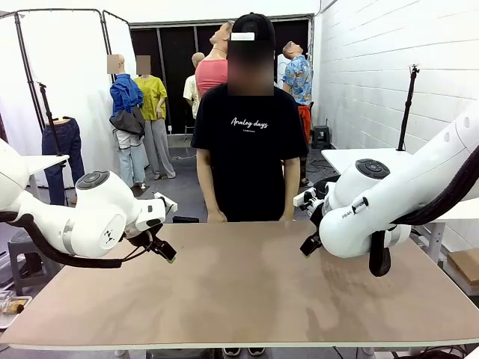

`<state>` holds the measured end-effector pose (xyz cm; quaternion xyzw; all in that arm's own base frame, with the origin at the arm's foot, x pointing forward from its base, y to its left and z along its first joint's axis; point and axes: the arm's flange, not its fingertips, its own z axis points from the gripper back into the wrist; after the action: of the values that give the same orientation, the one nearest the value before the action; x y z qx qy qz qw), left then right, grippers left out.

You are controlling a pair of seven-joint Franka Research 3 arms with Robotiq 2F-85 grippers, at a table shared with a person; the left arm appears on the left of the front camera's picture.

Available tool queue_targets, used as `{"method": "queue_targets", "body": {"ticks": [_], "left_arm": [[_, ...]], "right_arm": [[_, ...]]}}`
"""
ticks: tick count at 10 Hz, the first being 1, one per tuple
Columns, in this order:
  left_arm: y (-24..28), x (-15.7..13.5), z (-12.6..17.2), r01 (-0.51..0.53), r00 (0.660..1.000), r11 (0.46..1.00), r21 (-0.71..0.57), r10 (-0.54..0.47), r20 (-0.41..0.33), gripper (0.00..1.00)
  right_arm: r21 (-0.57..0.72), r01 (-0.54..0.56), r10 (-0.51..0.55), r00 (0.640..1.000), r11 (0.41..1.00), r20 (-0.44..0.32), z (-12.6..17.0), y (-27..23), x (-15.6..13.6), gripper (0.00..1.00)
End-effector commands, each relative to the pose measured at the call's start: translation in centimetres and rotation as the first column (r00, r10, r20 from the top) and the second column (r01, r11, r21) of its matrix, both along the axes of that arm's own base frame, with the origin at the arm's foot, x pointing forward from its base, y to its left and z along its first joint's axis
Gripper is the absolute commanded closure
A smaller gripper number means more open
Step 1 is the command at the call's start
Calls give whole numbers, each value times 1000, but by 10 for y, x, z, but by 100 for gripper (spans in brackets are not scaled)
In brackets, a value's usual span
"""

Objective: Fold the training pants.
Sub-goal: Grab both ends of the Training pants handed by a person.

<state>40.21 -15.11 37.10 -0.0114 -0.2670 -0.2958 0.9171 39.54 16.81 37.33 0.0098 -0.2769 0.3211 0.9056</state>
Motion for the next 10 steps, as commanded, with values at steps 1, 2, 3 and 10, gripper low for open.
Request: {"method": "queue_targets", "body": {"ticks": [1, 2, 3, 10], "left_arm": [[1, 0, 0, -1, 1000, 1000, 0, 1, 0, 0], [1, 0, 0, -1, 1000, 1000, 0, 1, 0, 0], [1, 0, 0, -1, 1000, 1000, 0, 1, 0, 0], [-3, -6, 15, 25, 1000, 1000, -4, -25, -6, 0]], "right_arm": [[1, 0, 0, 1000, 1000, 0, 0, 0, 0, 0], [1, 0, 0, 1000, 1000, 0, 0, 0, 0, 0], [1, 0, 0, 1000, 1000, 0, 0, 0, 0, 0], [22, -3, 4, 1000, 1000, -19, 12, -1, -2, 0]]}}
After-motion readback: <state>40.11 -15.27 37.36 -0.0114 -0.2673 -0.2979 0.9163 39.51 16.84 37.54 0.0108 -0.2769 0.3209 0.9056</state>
